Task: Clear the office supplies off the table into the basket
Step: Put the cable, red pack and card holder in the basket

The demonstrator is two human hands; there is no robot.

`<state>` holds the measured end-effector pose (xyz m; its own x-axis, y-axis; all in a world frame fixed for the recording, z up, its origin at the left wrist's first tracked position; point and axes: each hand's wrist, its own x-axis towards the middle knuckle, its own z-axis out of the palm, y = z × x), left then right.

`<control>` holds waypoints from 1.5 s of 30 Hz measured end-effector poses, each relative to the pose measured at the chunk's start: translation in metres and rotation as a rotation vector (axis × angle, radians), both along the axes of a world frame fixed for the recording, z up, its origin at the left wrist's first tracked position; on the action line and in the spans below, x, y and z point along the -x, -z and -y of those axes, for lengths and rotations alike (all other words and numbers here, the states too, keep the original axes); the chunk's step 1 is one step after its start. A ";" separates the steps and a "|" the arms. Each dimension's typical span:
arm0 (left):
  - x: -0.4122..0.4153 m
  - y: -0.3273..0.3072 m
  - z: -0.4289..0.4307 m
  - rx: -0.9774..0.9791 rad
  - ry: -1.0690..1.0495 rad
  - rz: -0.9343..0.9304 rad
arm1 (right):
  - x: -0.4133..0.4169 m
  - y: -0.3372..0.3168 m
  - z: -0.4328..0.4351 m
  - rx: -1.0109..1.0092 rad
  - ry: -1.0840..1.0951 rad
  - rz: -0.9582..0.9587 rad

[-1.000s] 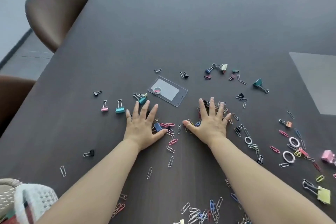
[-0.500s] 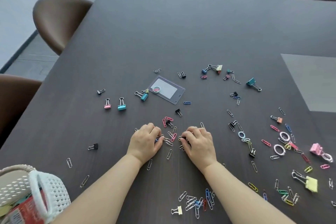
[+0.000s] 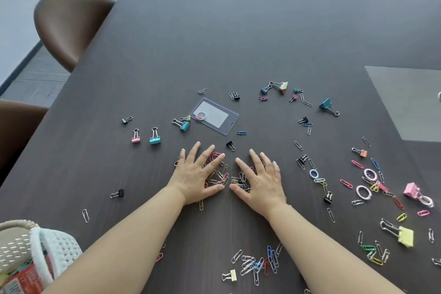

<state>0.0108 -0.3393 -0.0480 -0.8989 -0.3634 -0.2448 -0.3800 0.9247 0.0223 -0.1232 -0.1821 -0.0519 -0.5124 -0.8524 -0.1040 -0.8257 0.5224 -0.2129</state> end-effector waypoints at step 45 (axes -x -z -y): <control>-0.352 -0.141 -0.046 0.053 -0.638 -0.447 | -0.279 -0.172 0.028 0.580 -0.441 0.108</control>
<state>0.3630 -0.2934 0.0930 -0.5214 -0.8443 0.1233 -0.8040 0.5346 0.2605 0.1559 -0.2104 0.1203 -0.1216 -0.9103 0.3957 -0.8918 -0.0749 -0.4462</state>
